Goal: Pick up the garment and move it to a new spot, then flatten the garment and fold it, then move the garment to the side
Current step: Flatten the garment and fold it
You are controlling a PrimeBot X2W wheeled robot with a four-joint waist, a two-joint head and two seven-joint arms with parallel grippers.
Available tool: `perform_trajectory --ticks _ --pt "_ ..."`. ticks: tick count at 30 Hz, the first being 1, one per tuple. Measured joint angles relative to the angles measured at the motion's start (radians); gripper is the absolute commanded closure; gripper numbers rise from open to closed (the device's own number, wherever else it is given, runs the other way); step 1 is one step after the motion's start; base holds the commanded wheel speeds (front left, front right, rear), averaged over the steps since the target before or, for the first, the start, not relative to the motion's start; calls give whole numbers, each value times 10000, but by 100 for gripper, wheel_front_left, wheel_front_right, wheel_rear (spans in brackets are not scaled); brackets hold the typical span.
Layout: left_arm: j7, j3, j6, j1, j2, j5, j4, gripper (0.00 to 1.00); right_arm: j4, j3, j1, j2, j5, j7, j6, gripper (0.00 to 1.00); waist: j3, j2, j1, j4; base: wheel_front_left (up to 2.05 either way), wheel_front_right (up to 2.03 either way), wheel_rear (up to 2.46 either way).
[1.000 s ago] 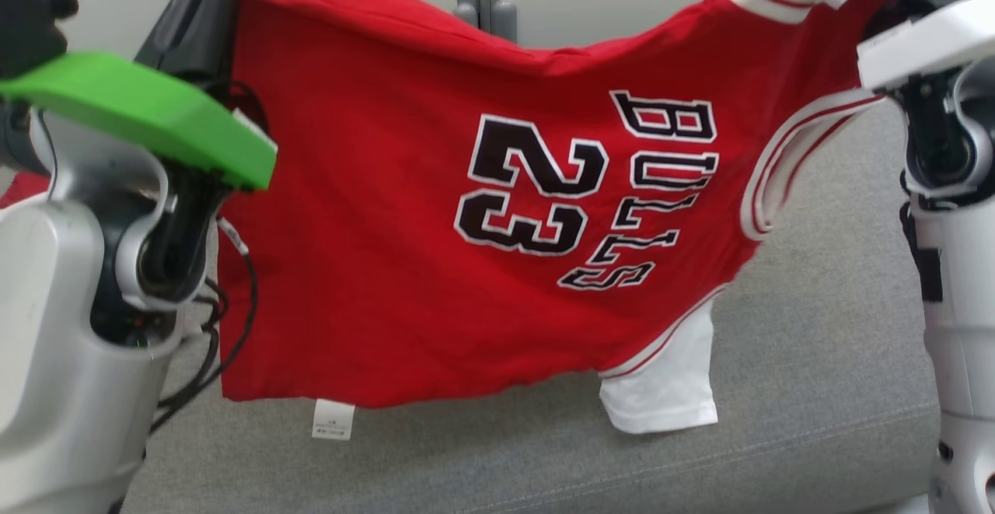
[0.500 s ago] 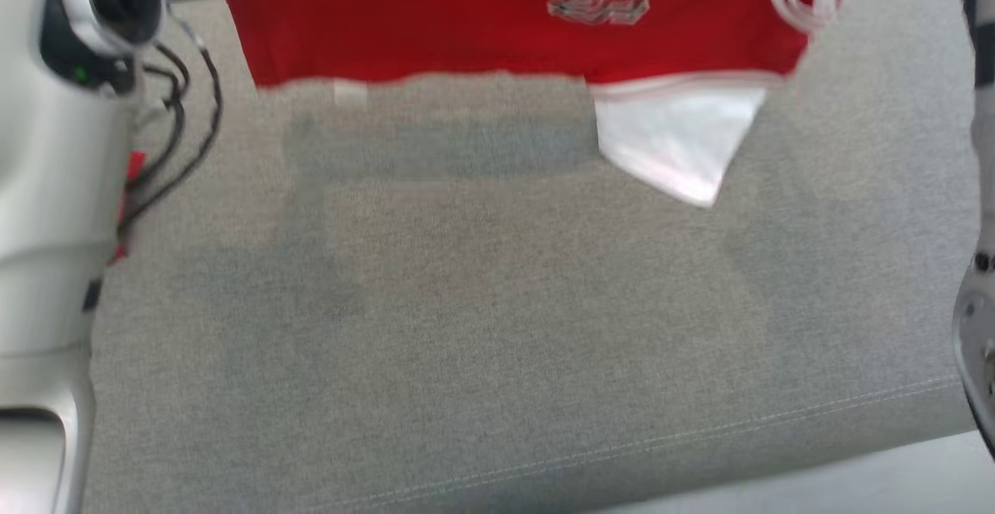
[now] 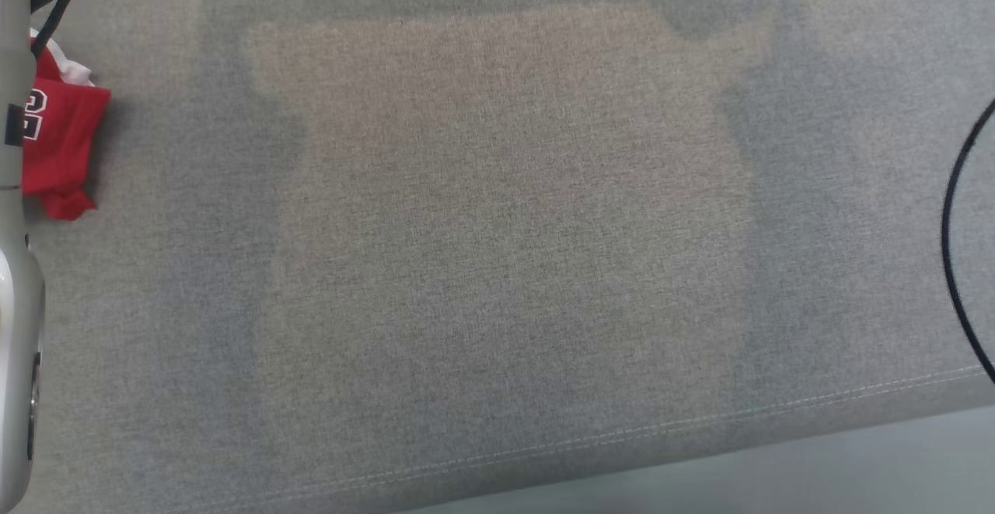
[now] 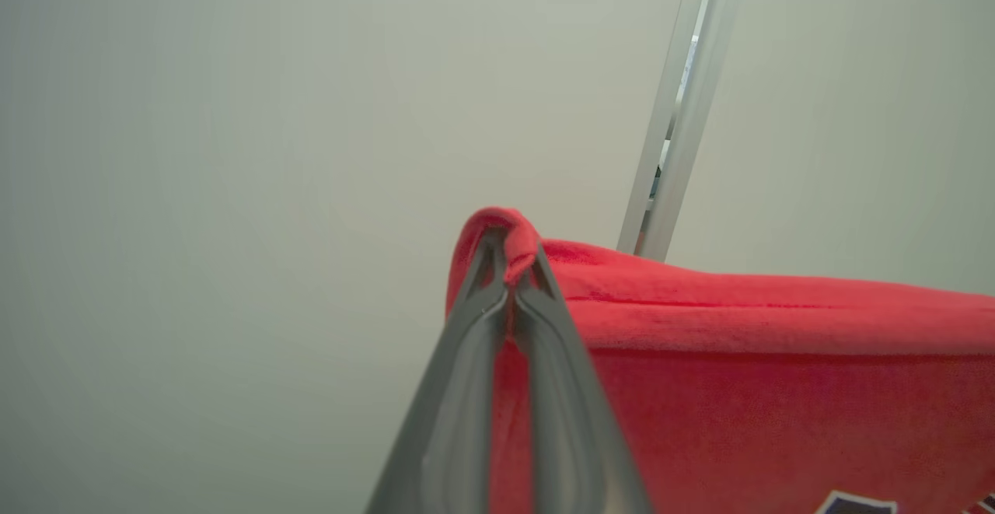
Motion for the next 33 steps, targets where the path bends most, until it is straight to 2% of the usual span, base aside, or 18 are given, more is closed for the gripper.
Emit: perform_trajectory --ticks 9,14,17,20,25,29,33 --pt "-888 77 -711 49 81 -174 1480 100 993 663 174 345 324 -222 0 100 818 -1 1 -123 0 0 0" --pt "-1101 111 -1053 171 84 -313 1764 100 991 1193 472 376 932 -265 0 100 1014 0 0 -168 0 0 0" --pt "-1198 184 -1446 328 71 -527 1778 100 600 1891 801 380 1689 -270 -2 100 1109 -1 0 -146 0 0 0" --pt "-1411 232 -1960 1154 33 -809 1670 100 -29 2780 1872 305 2568 -278 0 100 1041 0 0 -116 0 0 0" --pt "-1910 491 -2328 3045 98 -1177 857 100 -1647 3952 4245 -420 4474 -274 -2 100 566 0 -1 -71 0 0 0" --pt "-2019 497 -2370 5169 268 -1266 -50 100 -3254 4663 6551 -970 5660 -77 -2 100 -24 0 -1 20 0 0 0" --pt "-2075 456 -2186 7246 284 -1306 -1202 100 -4644 4717 9071 -1615 6203 46 -2 100 -651 0 -2 119 0 0 0"
